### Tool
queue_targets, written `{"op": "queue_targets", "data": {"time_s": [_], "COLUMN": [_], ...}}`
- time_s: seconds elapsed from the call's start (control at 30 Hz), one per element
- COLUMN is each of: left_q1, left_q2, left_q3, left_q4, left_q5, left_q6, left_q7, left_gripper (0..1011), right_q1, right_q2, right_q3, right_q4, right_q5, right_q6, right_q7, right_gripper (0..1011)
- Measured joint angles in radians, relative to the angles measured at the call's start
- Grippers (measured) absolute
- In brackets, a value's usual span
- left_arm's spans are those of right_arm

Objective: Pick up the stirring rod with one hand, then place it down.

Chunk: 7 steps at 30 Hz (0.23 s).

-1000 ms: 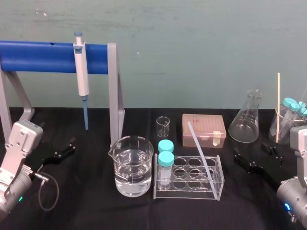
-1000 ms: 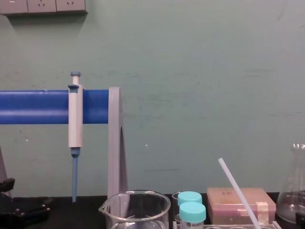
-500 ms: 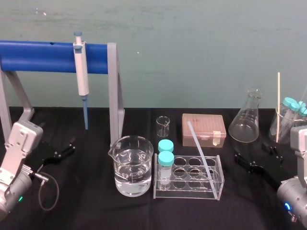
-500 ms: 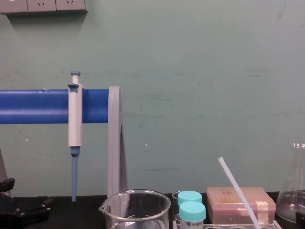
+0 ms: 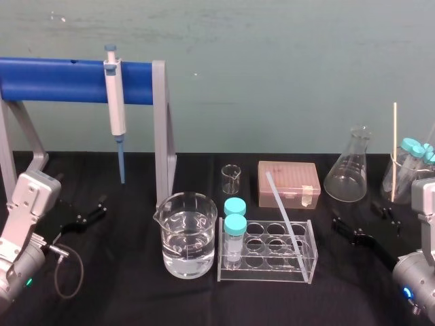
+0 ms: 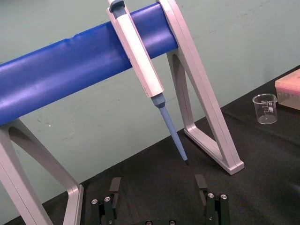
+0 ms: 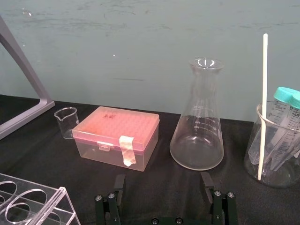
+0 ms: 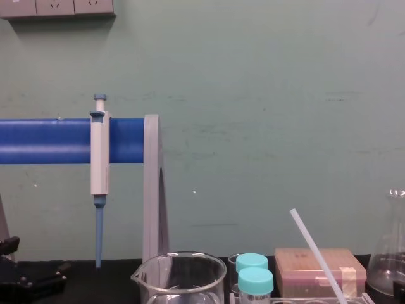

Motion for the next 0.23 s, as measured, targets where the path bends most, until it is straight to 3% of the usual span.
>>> {"op": "queue_targets", "data": {"time_s": [0.23], "left_q1": [0.0], "left_q2": [0.0], "left_q3": [0.0], "left_q4": [0.0], "left_q5": [0.0], "left_q6": [0.0], "left_q7": [0.0], "left_gripper": [1000], "right_q1": [0.0], "right_q2": [0.0], "right_q3": [0.0], "right_q4": [0.0], "right_q5": [0.0], "right_q6": [0.0], "right_q7": [0.0], "right_gripper": [1000]}}
